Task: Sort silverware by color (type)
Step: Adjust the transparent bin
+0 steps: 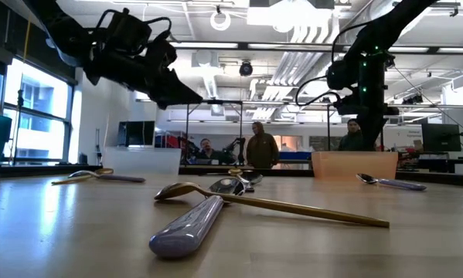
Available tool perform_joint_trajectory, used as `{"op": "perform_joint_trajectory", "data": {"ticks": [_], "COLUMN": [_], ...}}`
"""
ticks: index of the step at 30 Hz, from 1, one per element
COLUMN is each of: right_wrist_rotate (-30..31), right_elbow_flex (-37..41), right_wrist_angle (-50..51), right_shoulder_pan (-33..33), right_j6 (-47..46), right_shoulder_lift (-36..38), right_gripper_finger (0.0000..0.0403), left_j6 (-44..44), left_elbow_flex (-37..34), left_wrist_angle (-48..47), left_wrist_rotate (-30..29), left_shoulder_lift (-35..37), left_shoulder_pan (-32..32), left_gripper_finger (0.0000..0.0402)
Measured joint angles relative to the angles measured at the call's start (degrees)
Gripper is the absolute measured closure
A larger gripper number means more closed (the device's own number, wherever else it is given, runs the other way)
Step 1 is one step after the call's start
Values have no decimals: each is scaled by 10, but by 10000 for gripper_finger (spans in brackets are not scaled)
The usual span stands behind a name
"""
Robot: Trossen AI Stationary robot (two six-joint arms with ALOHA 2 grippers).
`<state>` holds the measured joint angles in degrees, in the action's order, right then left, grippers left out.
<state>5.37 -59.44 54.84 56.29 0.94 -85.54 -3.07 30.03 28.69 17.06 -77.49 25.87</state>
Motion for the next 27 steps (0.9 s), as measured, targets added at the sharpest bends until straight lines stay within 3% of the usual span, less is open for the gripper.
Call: {"op": "perform_joint_trajectory", "data": {"ticks": [5,9,19,23,27], "right_wrist_rotate": [-24,-73,-123,-161,-162], "right_elbow_flex": [0,0,14,41,49], "right_wrist_angle": [-28,-69,-143,-207,-238], "right_shoulder_pan": [0,0,0,-1,-5], "right_j6": [33,54,69,71,70], "right_shoulder_lift": [0,1,4,21,45], "right_gripper_finger": [403,403,403,403,403], "left_j6": [-1,-1,-1,-24,-43], "left_elbow_flex": [30,46,52,92,151], "left_wrist_angle": [-95,-112,-141,-260,-433], "left_wrist_rotate": [-57,-90,-101,-119,-191], "left_shoulder_lift": [0,0,0,0,0], "left_shoulder_pan": [-48,-71,-46,-7,36], "left_gripper_finger": [343,326,332,354,385]}}
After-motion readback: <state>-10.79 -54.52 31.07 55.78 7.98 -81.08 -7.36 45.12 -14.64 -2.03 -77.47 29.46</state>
